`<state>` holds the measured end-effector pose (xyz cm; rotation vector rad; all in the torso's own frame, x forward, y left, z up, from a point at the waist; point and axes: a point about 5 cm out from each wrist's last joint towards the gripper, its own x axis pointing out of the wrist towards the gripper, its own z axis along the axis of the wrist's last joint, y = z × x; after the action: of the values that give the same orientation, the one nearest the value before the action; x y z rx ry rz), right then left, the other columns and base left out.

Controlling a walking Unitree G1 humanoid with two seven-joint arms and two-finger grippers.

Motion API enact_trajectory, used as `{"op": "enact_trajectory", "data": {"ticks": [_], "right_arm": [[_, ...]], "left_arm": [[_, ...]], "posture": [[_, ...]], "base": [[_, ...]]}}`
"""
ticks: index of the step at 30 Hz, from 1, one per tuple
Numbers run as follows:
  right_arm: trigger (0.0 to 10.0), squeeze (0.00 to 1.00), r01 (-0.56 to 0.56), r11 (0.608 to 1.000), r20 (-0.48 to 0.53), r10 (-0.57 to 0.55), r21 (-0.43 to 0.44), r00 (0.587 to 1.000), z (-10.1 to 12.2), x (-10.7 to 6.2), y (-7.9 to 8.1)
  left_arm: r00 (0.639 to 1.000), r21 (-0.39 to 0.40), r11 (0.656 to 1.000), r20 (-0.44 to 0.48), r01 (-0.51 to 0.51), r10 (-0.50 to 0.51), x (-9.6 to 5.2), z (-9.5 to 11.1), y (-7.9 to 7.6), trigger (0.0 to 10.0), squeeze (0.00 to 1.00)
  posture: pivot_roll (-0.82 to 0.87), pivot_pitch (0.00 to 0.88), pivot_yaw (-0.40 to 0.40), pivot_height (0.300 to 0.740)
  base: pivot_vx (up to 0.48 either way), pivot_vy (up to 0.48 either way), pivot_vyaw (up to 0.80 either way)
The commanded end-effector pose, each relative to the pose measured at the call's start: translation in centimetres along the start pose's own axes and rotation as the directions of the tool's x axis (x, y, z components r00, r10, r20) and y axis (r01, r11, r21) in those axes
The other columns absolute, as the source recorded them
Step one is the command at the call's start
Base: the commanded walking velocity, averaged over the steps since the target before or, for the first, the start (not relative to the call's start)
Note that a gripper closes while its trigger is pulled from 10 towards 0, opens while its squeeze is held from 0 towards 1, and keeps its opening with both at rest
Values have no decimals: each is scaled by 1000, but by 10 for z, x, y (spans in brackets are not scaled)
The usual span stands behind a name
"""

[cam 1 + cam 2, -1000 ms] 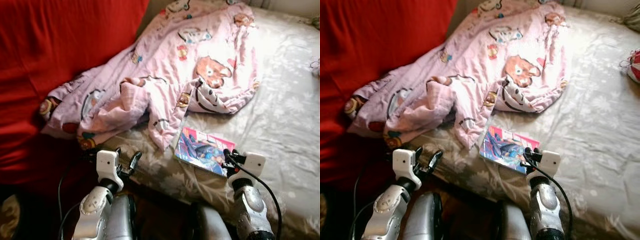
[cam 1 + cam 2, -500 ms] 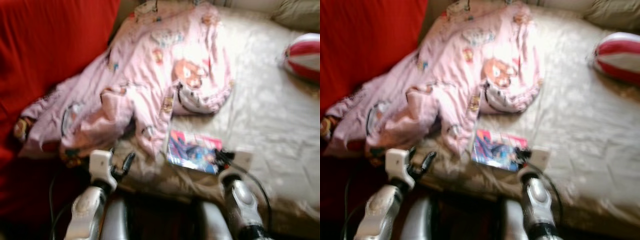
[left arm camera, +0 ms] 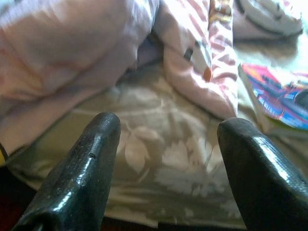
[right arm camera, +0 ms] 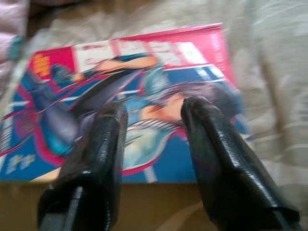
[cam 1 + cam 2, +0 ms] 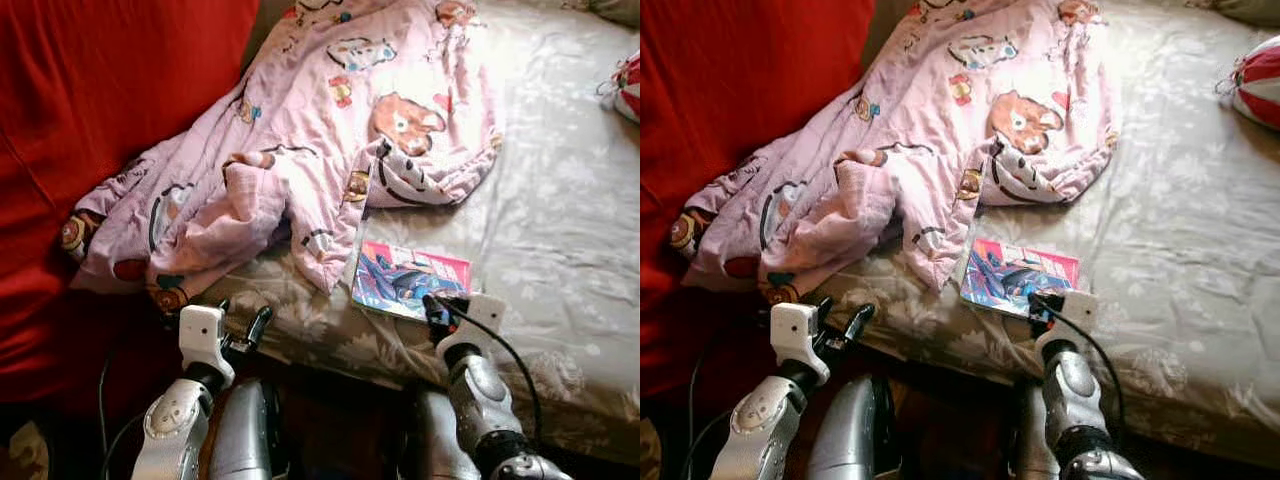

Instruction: Clean up the room

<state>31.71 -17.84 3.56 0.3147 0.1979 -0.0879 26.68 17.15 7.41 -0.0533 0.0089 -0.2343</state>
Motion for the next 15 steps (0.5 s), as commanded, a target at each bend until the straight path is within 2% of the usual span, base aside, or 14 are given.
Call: {"op": "enact_trajectory", "data": {"ticks": [1, 6, 14, 15], "right_arm": [[10000, 1000, 47, 998, 33, -48, 39, 998, 3, 0, -7], [10000, 1000, 75, 994, 96, -82, 73, 992, 15, 2, -12], [10000, 1000, 52, 993, 114, -63, 102, 991, 9, -2, -10], [10000, 957, 47, 994, 115, -59, 100, 992, 9, -3, -9]], "left_arm": [[1000, 5, 1000, -26, -10, 10, -8, -2, 4, 10000, 0], [999, 13, 1000, -40, -9, 10, -13, -2, 7, 10000, 0], [998, 19, 1000, -57, -10, 12, -16, -4, 8, 10000, 0], [998, 20, 1000, -59, -11, 12, -16, -4, 9, 10000, 0]], "posture": [[131, 317, 61, 575], [134, 330, 73, 575], [143, 339, 82, 575], [147, 342, 89, 575]], "base": [[0, 0, 0], [0, 0, 0], [0, 0, 0], [0, 0, 0]]}}
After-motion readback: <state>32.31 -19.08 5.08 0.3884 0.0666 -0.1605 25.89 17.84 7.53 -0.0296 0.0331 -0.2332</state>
